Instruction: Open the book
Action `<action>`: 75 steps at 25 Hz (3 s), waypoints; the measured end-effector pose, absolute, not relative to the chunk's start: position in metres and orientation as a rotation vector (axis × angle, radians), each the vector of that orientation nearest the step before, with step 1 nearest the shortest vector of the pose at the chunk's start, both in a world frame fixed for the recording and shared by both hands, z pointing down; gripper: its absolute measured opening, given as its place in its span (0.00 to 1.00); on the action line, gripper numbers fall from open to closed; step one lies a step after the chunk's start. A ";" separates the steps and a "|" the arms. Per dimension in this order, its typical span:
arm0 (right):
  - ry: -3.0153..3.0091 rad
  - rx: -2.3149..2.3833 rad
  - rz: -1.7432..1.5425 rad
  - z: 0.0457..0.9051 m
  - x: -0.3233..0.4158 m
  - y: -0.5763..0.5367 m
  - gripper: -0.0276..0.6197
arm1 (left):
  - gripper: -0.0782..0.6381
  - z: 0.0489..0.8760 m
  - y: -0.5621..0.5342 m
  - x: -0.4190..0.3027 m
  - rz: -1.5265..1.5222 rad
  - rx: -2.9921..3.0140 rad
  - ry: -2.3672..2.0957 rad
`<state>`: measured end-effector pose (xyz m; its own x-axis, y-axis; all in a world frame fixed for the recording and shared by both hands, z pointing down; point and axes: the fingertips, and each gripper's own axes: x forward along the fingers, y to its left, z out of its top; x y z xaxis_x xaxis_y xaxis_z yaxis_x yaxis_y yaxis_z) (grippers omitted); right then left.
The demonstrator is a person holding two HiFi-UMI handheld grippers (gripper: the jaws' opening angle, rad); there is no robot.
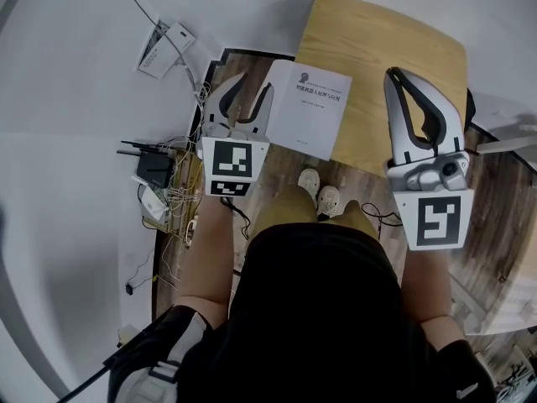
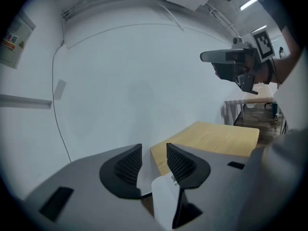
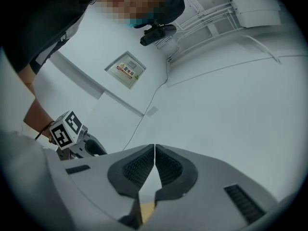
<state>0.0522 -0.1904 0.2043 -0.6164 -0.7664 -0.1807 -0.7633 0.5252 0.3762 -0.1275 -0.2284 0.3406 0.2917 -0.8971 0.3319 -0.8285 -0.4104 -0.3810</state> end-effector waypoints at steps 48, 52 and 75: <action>-2.793 1.318 -0.699 0.188 0.044 -0.177 0.09 | 0.12 0.213 -0.183 -0.033 -0.350 -2.451 1.278; -2.796 1.312 -0.702 0.187 0.041 -0.176 0.09 | 0.12 0.209 -0.183 -0.036 -0.320 -2.445 1.292; -2.736 1.270 -0.747 0.197 0.041 -0.170 0.09 | 0.12 0.210 -0.183 -0.032 -0.283 -2.429 1.325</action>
